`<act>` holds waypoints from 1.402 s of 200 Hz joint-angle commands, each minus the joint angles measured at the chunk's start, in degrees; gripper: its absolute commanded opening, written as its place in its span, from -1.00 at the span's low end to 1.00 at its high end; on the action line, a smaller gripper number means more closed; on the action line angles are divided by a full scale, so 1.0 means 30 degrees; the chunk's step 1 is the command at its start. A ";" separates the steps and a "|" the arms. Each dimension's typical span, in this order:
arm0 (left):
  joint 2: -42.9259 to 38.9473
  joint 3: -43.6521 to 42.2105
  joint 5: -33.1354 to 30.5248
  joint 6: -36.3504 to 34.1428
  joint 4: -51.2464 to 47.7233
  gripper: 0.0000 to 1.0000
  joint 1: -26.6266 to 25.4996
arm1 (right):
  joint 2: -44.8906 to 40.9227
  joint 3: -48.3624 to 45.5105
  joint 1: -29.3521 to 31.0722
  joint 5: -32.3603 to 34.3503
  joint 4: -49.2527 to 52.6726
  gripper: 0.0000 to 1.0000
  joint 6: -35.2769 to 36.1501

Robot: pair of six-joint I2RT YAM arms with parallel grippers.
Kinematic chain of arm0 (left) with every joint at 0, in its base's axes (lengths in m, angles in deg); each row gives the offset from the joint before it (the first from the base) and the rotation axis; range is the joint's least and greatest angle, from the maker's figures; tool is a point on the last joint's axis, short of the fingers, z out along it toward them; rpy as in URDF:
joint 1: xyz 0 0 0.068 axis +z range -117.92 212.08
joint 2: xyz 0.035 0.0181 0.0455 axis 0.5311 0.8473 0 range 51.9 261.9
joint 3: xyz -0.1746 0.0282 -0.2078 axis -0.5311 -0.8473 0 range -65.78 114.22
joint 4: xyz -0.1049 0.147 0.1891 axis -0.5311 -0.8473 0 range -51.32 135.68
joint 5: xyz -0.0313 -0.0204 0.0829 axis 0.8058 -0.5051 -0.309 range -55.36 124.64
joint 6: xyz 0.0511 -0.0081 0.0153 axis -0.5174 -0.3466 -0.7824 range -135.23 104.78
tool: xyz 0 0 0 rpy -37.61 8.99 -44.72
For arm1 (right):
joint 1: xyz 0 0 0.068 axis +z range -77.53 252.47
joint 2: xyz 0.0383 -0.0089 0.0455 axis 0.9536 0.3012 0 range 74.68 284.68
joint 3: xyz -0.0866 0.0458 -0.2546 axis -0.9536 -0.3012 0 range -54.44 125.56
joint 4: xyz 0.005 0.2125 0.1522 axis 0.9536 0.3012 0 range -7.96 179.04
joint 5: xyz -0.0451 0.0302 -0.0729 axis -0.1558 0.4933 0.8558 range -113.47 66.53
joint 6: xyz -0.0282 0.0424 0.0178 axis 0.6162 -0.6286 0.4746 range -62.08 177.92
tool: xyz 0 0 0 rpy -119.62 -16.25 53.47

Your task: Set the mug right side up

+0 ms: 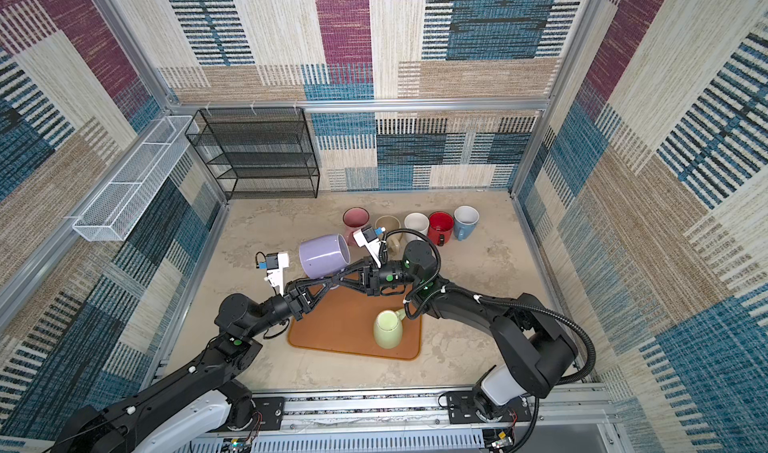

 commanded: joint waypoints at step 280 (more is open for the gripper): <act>-0.4207 0.2810 -0.4655 -0.6074 -1.5478 -1.00 0.0215 | -0.3128 0.0060 -0.0763 0.2859 1.0343 0.61 0.7395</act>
